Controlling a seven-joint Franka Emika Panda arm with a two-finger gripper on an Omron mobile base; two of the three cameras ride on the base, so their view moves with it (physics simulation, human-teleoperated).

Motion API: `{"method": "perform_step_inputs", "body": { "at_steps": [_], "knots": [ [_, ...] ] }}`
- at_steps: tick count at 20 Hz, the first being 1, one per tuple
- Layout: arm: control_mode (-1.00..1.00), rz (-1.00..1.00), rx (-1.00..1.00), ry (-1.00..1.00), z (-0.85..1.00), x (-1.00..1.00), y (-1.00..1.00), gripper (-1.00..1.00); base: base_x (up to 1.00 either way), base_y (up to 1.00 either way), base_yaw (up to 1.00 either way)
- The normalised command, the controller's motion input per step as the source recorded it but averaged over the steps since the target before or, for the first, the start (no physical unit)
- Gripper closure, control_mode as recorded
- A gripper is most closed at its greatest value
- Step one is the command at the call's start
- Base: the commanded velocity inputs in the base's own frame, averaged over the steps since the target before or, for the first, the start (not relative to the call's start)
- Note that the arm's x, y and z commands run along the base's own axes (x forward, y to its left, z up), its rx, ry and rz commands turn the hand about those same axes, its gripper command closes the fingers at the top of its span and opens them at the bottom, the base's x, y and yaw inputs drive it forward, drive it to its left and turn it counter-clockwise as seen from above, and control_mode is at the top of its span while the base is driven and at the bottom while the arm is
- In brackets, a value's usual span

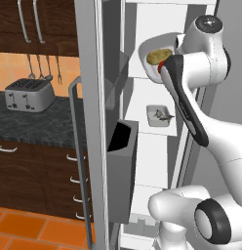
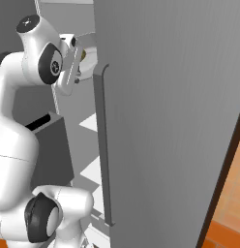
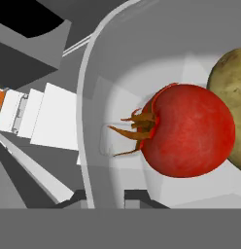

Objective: Take the meat container that has the fish and place it on the second highest rack of the freezer. Then take the vegetable container that has the tomato and potato and place it on the highest rack of the freezer.

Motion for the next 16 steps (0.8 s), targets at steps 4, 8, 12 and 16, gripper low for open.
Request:
{"method": "perform_step_inputs", "body": {
  "at_steps": [4,8,12,16],
  "knots": [
    [-1.0,-0.06,0.0,0.0,0.0,0.46,0.0,1.0,0.0,0.0,0.0],
    [-1.0,-0.02,0.01,0.0,0.0,0.6,0.0,1.0,0.0,0.0,0.0],
    [-1.0,0.0,0.01,0.0,0.0,0.6,-0.01,1.0,0.0,0.0,0.0],
    [-1.0,0.0,0.0,0.0,-0.01,0.45,-0.06,1.0,0.0,0.0,0.0]
  ]
}}
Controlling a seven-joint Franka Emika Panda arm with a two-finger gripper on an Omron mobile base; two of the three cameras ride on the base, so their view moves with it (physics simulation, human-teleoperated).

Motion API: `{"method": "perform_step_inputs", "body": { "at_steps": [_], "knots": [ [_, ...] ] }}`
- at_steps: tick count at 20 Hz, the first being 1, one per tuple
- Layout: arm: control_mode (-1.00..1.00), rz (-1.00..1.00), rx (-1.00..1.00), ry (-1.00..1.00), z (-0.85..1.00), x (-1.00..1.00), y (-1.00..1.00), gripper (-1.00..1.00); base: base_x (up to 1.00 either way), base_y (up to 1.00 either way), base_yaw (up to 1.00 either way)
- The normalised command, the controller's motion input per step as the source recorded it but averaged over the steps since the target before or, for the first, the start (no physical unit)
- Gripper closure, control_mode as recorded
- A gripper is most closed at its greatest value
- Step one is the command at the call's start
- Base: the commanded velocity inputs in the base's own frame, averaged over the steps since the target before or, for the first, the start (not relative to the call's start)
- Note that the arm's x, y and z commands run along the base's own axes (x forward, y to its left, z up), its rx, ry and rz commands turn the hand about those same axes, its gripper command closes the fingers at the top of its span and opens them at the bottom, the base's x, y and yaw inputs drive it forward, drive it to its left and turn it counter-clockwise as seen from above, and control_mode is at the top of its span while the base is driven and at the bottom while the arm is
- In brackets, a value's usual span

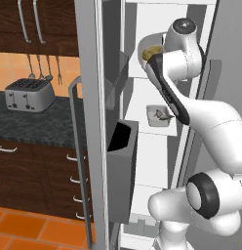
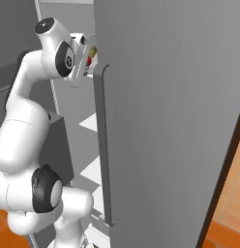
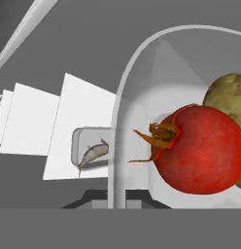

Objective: Take the meat container that has the fish and place it on the second highest rack of the freezer. Then take the vegetable container that has the tomato and potato and place it on the highest rack of the freezer.

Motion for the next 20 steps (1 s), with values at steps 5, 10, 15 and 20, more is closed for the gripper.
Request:
{"method": "perform_step_inputs", "body": {
  "at_steps": [5,10,15,20],
  "knots": [
    [-1.0,0.0,0.0,0.01,0.0,0.5,-0.03,1.0,0.0,0.0,0.0],
    [-1.0,0.0,0.03,0.07,-0.17,0.45,-0.1,1.0,0.0,0.0,0.0],
    [-1.0,0.0,0.03,0.05,-0.18,0.38,-0.24,1.0,0.0,0.0,0.0],
    [-1.0,0.0,0.01,0.0,-0.23,0.43,-0.22,1.0,0.0,0.0,0.0]
  ]
}}
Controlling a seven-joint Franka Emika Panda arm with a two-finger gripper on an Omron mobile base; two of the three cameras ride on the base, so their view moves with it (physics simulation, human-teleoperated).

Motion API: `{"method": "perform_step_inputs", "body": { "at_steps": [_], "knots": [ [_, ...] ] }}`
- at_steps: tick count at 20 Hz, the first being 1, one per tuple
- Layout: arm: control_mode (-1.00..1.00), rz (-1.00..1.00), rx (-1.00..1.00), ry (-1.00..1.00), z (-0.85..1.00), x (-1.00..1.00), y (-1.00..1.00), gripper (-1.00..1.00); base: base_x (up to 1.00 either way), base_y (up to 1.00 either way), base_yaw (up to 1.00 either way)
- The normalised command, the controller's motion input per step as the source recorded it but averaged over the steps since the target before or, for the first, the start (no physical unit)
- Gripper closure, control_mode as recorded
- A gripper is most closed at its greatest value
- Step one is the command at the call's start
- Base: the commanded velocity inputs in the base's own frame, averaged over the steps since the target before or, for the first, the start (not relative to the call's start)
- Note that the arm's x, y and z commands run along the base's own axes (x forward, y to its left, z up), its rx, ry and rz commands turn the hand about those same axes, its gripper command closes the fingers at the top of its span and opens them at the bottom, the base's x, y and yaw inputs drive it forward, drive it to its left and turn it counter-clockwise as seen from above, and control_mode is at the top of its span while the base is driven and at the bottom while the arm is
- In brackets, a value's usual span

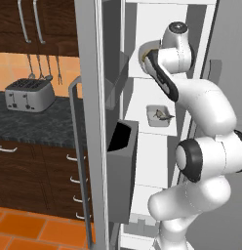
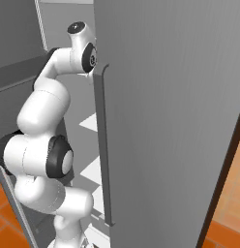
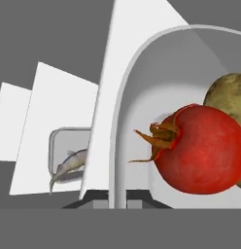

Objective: Take the meat container that has the fish and place it on the second highest rack of the freezer. Then take the vegetable container that has the tomato and potato and place it on the highest rack of the freezer.

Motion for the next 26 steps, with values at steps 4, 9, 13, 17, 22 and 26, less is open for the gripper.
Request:
{"method": "perform_step_inputs", "body": {
  "at_steps": [4,9,13,17,22,26],
  "knots": [
    [-1.0,0.0,0.0,0.0,-0.24,0.39,-0.1,1.0,0.0,0.0,0.0],
    [-1.0,0.0,0.0,0.0,-0.19,0.41,-0.12,1.0,0.0,0.0,0.0],
    [-1.0,0.0,0.0,0.0,-0.03,0.14,-0.03,1.0,0.0,0.0,0.0],
    [-1.0,0.0,0.0,0.0,-0.01,0.0,0.0,1.0,0.0,0.0,0.0],
    [-1.0,0.0,0.0,0.0,0.0,0.0,0.0,-1.0,0.0,0.0,0.0],
    [-1.0,0.0,0.0,0.0,0.0,0.0,0.0,-1.0,0.0,0.0,0.0]
  ]
}}
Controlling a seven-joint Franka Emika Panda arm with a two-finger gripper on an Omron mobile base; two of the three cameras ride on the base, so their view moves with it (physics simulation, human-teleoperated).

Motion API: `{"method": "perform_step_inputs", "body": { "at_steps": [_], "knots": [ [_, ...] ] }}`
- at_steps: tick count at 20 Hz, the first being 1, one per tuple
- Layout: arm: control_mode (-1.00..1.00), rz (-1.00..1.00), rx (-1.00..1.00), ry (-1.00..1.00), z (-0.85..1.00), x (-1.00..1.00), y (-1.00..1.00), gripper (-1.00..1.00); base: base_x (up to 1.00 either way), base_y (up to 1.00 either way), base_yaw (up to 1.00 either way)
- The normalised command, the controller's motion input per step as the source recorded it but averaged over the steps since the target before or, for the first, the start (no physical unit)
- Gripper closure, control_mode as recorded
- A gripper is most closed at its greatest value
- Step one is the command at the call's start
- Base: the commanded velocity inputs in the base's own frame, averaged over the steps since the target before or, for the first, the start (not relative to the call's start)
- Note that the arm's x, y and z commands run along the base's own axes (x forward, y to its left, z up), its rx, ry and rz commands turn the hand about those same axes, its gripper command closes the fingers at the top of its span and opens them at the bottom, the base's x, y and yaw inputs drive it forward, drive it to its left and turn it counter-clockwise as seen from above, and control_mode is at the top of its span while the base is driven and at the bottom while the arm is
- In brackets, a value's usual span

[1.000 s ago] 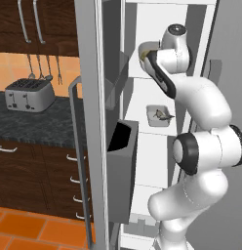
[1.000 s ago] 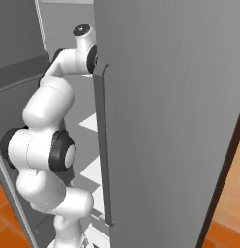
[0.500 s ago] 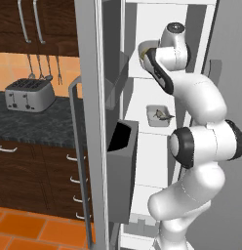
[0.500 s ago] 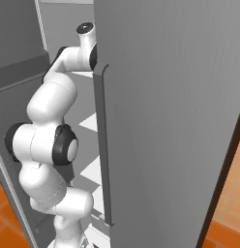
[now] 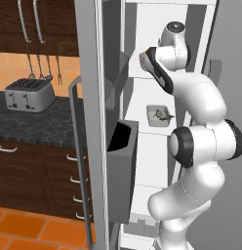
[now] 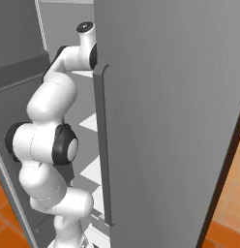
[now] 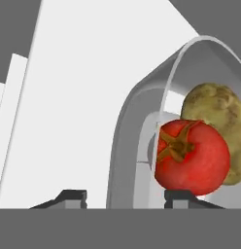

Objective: Take the meat container that has the fish and place it on the second highest rack of the freezer. Then take the vegetable container that has the tomato and potato and place it on the highest rack of the freezer.

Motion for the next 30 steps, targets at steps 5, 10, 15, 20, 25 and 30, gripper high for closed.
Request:
{"method": "perform_step_inputs", "body": {
  "at_steps": [5,10,15,20,25,30],
  "knots": [
    [-1.0,0.0,0.0,-0.33,0.08,-0.87,0.05,-1.0,0.0,0.0,0.0],
    [-1.0,0.0,0.0,-0.23,-0.18,-1.0,0.24,-1.0,0.0,0.0,0.0],
    [-1.0,0.06,0.0,-0.03,0.44,-0.99,0.19,-1.0,0.0,0.0,0.0],
    [-1.0,0.23,-0.02,0.26,0.39,-1.0,0.01,-1.0,0.0,0.0,0.0],
    [-1.0,0.1,-0.01,0.22,0.42,-1.0,0.08,-1.0,0.0,0.0,0.0],
    [-1.0,0.0,-0.02,0.13,-0.09,-1.0,0.0,-1.0,0.0,0.0,0.0]
  ]
}}
